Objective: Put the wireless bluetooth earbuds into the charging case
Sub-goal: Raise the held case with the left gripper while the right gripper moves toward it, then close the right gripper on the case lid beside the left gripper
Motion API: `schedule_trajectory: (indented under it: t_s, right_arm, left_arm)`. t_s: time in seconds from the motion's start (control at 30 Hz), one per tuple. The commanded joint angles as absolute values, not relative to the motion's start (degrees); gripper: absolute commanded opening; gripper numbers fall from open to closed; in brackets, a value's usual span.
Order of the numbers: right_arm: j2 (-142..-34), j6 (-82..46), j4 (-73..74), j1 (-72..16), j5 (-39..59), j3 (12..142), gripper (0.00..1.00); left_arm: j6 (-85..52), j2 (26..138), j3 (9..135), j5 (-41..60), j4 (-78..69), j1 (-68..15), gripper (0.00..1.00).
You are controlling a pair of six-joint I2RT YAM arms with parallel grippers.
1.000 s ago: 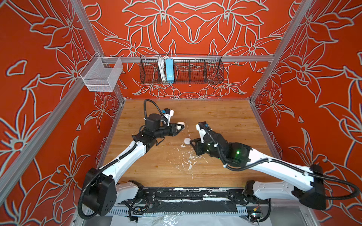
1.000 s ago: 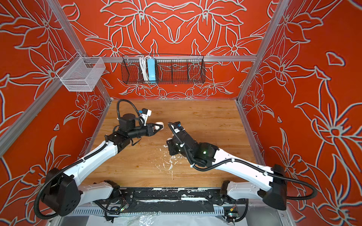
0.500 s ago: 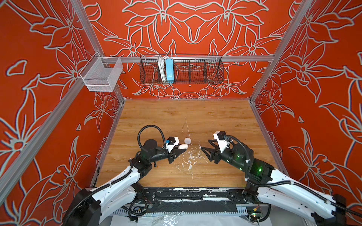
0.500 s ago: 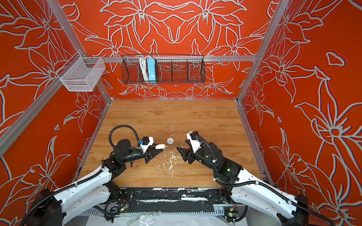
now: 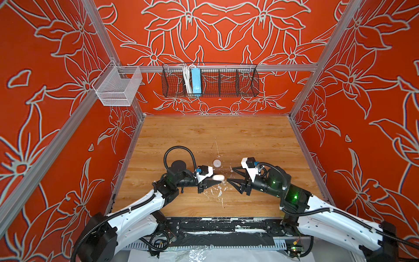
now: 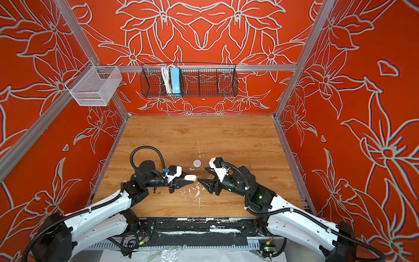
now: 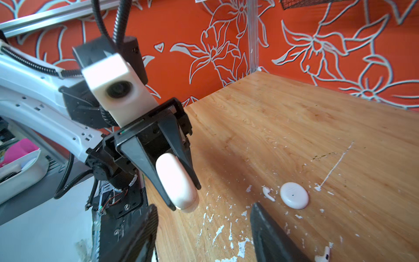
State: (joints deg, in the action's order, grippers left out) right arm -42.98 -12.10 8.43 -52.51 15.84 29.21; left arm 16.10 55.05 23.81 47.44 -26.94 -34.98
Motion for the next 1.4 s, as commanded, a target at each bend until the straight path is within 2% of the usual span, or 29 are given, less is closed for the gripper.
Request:
schedule_trajectory:
  t_s: [0.0,0.4,0.83,1.27,1.37]
  right_arm:
    - [-44.61,-10.82,9.60,-52.80,19.86,31.87,0.65]
    - [-47.87,-11.60,8.35,-52.82,17.40,33.28,0.61]
    - [-50.50,-11.27,7.61,-53.35,19.50,34.77,0.60]
    - [-51.03,-13.20,3.17,-53.35,6.34,36.15,0.55]
    - [-51.16,-13.45,2.81,-53.35,6.00,36.40,0.56]
  left_arm:
    - [18.01,54.59,25.57,49.22,-25.38,-35.76,0.00]
    - [18.39,54.75,26.65,50.87,-24.02,-36.80,0.00]
    - [18.54,56.07,28.61,51.72,-21.68,-37.44,0.00]
    - [19.77,56.07,29.08,54.13,-20.62,-37.95,0.00]
    - [20.13,56.07,29.05,54.16,-20.49,-38.06,0.00]
